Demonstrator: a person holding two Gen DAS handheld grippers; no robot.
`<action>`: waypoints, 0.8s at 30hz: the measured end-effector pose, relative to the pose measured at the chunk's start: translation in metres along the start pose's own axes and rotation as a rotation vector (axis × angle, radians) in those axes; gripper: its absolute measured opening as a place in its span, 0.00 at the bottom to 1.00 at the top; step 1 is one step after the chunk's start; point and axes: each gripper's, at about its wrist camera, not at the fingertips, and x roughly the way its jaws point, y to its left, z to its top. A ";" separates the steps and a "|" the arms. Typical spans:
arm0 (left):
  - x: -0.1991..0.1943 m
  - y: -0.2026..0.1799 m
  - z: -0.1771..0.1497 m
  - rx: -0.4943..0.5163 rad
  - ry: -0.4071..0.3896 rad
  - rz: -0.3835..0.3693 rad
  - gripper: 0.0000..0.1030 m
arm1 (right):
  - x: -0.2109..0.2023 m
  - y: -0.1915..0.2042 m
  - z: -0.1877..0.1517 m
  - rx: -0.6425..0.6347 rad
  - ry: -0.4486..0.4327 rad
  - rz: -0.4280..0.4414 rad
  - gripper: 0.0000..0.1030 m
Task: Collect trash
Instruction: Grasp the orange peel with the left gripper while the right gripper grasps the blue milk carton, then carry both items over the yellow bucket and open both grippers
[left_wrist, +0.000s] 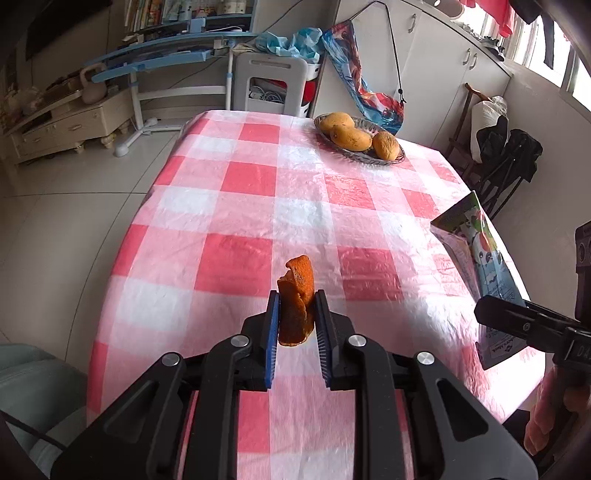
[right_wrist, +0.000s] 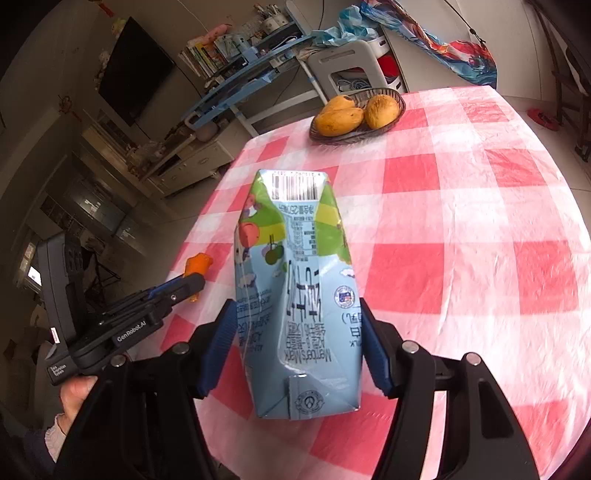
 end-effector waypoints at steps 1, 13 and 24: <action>-0.009 0.000 -0.006 -0.002 -0.007 0.004 0.18 | -0.005 0.006 -0.007 -0.002 -0.012 0.007 0.60; -0.101 -0.012 -0.058 0.026 -0.077 0.003 0.18 | -0.054 0.049 -0.090 0.023 -0.052 0.066 0.60; -0.141 -0.010 -0.131 0.008 -0.012 -0.035 0.18 | -0.049 0.065 -0.184 0.028 0.133 -0.072 0.60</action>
